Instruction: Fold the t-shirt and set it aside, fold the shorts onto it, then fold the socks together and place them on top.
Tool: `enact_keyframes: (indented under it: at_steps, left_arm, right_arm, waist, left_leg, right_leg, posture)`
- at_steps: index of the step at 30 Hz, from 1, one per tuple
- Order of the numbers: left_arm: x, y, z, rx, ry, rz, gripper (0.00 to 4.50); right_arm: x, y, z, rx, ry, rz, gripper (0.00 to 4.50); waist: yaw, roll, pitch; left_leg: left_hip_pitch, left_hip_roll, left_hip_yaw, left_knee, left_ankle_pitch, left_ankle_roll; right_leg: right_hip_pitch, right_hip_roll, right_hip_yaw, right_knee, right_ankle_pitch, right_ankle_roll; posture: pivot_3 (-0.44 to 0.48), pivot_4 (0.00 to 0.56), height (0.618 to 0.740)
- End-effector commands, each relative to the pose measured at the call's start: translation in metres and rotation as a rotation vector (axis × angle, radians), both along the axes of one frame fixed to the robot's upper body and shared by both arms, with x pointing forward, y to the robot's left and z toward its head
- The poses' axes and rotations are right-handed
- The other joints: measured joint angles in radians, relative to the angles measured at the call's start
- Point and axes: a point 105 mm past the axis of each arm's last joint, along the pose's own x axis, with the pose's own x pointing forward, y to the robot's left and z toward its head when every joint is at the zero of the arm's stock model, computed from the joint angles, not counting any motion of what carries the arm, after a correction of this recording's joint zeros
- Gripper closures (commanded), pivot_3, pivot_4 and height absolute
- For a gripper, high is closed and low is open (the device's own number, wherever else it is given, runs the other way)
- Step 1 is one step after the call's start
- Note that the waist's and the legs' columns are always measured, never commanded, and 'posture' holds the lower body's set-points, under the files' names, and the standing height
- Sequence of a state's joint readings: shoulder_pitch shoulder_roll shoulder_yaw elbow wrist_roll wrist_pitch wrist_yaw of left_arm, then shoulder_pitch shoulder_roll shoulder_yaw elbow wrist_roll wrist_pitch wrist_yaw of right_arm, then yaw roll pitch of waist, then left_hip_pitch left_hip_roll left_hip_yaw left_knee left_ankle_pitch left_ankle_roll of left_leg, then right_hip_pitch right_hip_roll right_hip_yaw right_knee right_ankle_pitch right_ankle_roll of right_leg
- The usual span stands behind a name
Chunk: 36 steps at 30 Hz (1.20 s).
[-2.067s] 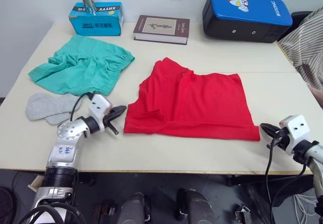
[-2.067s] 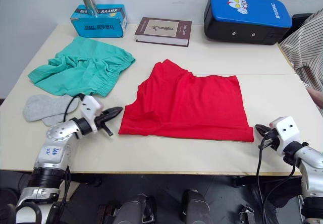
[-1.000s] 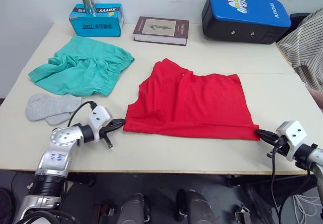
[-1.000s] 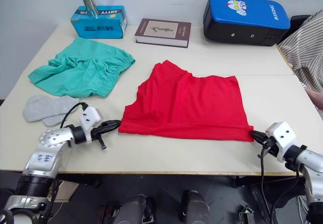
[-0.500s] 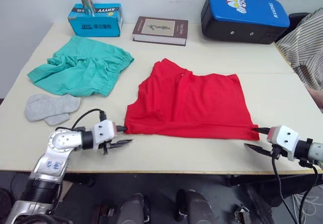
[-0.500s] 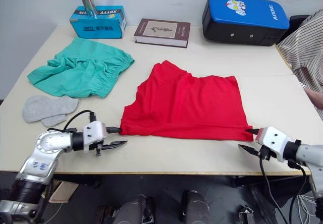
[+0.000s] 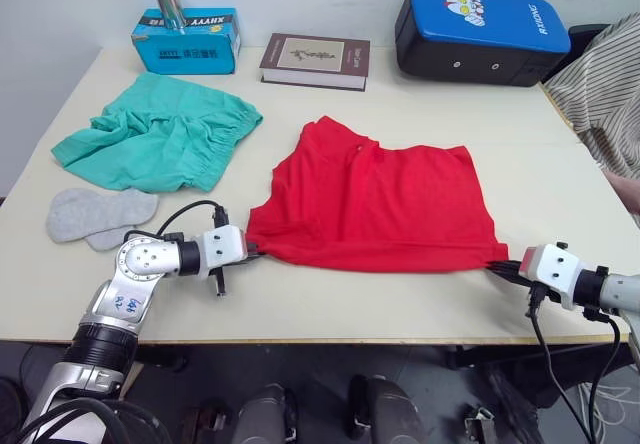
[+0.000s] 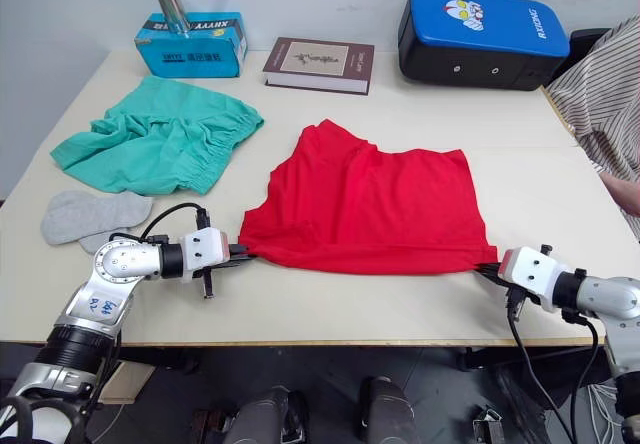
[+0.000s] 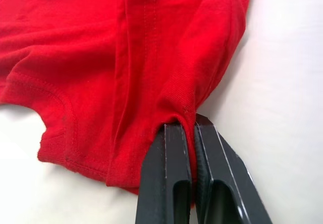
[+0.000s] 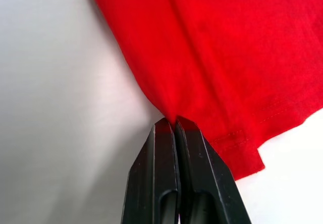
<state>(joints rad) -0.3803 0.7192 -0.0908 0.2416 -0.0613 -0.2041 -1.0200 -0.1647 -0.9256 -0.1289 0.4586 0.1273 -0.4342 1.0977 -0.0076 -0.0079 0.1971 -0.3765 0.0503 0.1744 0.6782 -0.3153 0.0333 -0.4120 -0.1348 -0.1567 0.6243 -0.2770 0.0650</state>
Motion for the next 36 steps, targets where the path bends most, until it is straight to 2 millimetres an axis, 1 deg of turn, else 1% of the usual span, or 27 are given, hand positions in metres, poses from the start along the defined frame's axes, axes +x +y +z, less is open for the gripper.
enact_keyframes:
  at_steps: [1, 3, 7, 11, 15, 16, 18, 21, 23, 26, 27, 28, 30, 32, 34, 35, 36]
  left_arm:
    - [-0.011, 0.014, 0.012, -0.01, -0.001, -0.018, 4.48]
    - [-0.016, 0.016, 0.017, -0.021, 0.002, -0.027, 4.48]
    - [-0.033, 0.022, 0.029, -0.031, 0.014, -0.036, 4.48]
    - [-0.058, 0.026, 0.026, 0.009, 0.081, -0.05, 4.48]
    - [-0.073, 0.025, 0.019, 0.021, 0.103, -0.022, 4.48]
    - [-0.075, 0.024, 0.016, 0.03, 0.107, -0.019, 4.48]
    - [-0.079, 0.024, 0.01, 0.038, 0.112, -0.008, 4.48]
    - [-0.08, 0.022, 0.007, 0.016, 0.114, 0.021, 4.48]
    - [-0.084, 0.021, 0.003, 0.022, 0.134, 0.009, 4.48]
    - [-0.088, 0.02, 0.003, -0.013, 0.166, 0.012, 4.48]
    - [-0.089, 0.02, 0.004, -0.028, 0.182, 0.013, 4.0]
    - [-0.09, 0.02, 0.005, -0.036, 0.199, 0.013, 3.83]
    - [-0.09, 0.024, 0.008, -0.042, 0.225, 0.026, 3.27]
    - [-0.092, 0.031, 0.019, -0.074, 0.276, 0.028, 2.71]
    - [-0.093, 0.041, 0.029, -0.083, 0.337, 0.035, 2.7]
    - [-0.091, 0.045, 0.034, -0.087, 0.357, 0.04, 2.7]
    - [-0.088, 0.049, 0.041, -0.107, 0.385, 0.056, 2.7]
  right_arm:
    - [-0.012, -0.014, 0.001, -0.026, 0.036, 0.001, 4.5]
    - [-0.015, -0.015, 0.003, -0.02, 0.043, 0.007, 4.5]
    - [-0.035, -0.013, 0.01, -0.009, 0.078, 0.04, 4.5]
    - [-0.06, -0.002, 0.007, 0.017, 0.16, 0.059, 4.5]
    - [-0.079, 0.009, -0.002, 0.008, 0.216, 0.068, 4.5]
    - [-0.081, 0.01, -0.004, 0.007, 0.22, 0.065, 4.5]
    - [-0.083, 0.011, -0.006, 0.01, 0.219, 0.052, 4.5]
    - [-0.085, 0.013, -0.008, 0.018, 0.222, 0.041, 4.5]
    - [-0.086, 0.013, -0.009, 0.024, 0.23, 0.035, 4.5]
    - [-0.084, 0.017, -0.005, 0.098, 0.243, 0.0, 4.5]
    - [-0.084, 0.019, -0.002, 0.131, 0.262, -0.004, 4.11]
    - [-0.085, 0.021, 0.001, 0.142, 0.267, 0.001, 3.91]
    - [-0.086, 0.024, 0.008, 0.163, 0.285, 0.007, 3.29]
    - [-0.088, 0.026, 0.018, 0.189, 0.34, 0.012, 2.65]
    - [-0.087, 0.026, 0.03, 0.199, 0.393, 0.022, 2.02]
    - [-0.085, 0.025, 0.036, 0.205, 0.412, 0.023, 1.71]
    - [-0.078, 0.023, 0.043, 0.213, 0.405, 0.015, 1.38]
  waist:
    - [0.0, 0.0, 0.0]
    - [0.001, 0.0, 0.0]
    - [0.006, 0.0, 0.0]
    - [0.005, 0.001, 0.001]
    - [0.005, 0.001, 0.001]
    - [0.005, 0.001, 0.001]
    - [0.006, 0.001, 0.001]
    - [0.006, 0.001, 0.001]
    - [0.006, 0.001, 0.001]
    - [0.005, 0.001, 0.001]
    - [0.006, 0.001, 0.001]
    - [0.006, 0.001, 0.001]
    - [0.007, 0.001, 0.001]
    - [0.006, 0.001, 0.001]
    - [0.005, 0.001, 0.001]
    - [0.005, 0.001, 0.001]
    - [0.004, 0.001, 0.001]
  left_leg:
    - [0.0, 0.0, 0.0, 0.0, 0.0, 0.0]
    - [0.0, 0.0, 0.0, -0.001, 0.0, 0.0]
    - [-0.001, 0.0, -0.001, -0.001, 0.0, 0.0]
    - [0.0, 0.0, -0.001, -0.003, -0.001, 0.0]
    - [0.001, 0.0, -0.001, -0.01, -0.001, -0.001]
    - [0.002, 0.0, -0.001, -0.011, -0.002, -0.004]
    - [0.002, 0.0, -0.001, -0.011, -0.003, -0.005]
    - [0.002, 0.0, -0.001, -0.012, -0.003, -0.005]
    - [0.002, 0.0, -0.001, -0.012, -0.003, -0.005]
    - [0.002, 0.001, -0.001, -0.013, -0.002, -0.007]
    - [0.002, 0.001, -0.001, -0.013, -0.002, -0.008]
    - [0.002, 0.001, -0.001, -0.013, -0.002, -0.007]
    - [0.002, 0.001, -0.001, -0.013, -0.002, -0.007]
    - [0.002, 0.001, -0.001, -0.013, -0.003, -0.006]
    - [0.002, 0.001, -0.001, -0.013, -0.004, -0.004]
    - [0.002, 0.001, -0.001, -0.013, -0.004, -0.004]
    - [0.002, 0.001, -0.001, -0.013, -0.004, -0.003]
  right_leg:
    - [0.0, 0.0, 0.0, 0.0, 0.0, 0.0]
    - [0.0, 0.0, 0.0, -0.001, -0.001, -0.001]
    - [0.0, 0.0, 0.0, -0.001, -0.001, -0.001]
    - [0.0, 0.0, 0.0, -0.003, -0.001, -0.001]
    - [0.0, 0.0, 0.0, -0.005, -0.001, -0.001]
    - [0.0, 0.0, 0.001, -0.005, -0.001, -0.001]
    - [0.0, 0.0, 0.0, -0.005, -0.001, -0.002]
    - [-0.001, 0.0, 0.0, -0.005, -0.002, -0.003]
    - [-0.001, 0.001, 0.0, -0.005, -0.002, -0.004]
    - [-0.001, 0.001, 0.0, -0.005, -0.003, -0.005]
    - [-0.001, 0.001, 0.0, -0.005, -0.003, -0.005]
    - [-0.002, 0.001, 0.0, -0.004, -0.003, -0.005]
    - [-0.002, 0.001, 0.0, -0.004, -0.003, -0.005]
    - [-0.002, 0.001, 0.0, -0.004, -0.003, -0.005]
    - [-0.002, 0.001, 0.0, -0.004, -0.003, -0.005]
    - [-0.002, 0.001, 0.0, -0.004, -0.003, -0.006]
    - [-0.002, 0.001, -0.001, -0.004, -0.004, -0.006]
  posture:
    - [0.0, 0.15, 0.74]
    - [0.0, 0.15, 0.74]
    - [0.0, 0.15, 0.74]
    - [0.0, 0.15, 0.74]
    - [0.0, 0.15, 0.74]
    - [0.0, 0.15, 0.74]
    - [0.0, 0.15, 0.74]
    - [0.0, 0.15, 0.74]
    - [0.0, 0.15, 0.74]
    - [0.0, 0.15, 0.74]
    - [0.0, 0.15, 0.74]
    - [0.0, 0.15, 0.74]
    - [0.0, 0.15, 0.74]
    - [0.0, 0.15, 0.74]
    - [0.0, 0.15, 0.74]
    - [0.0, 0.15, 0.74]
    - [0.0, 0.15, 0.74]
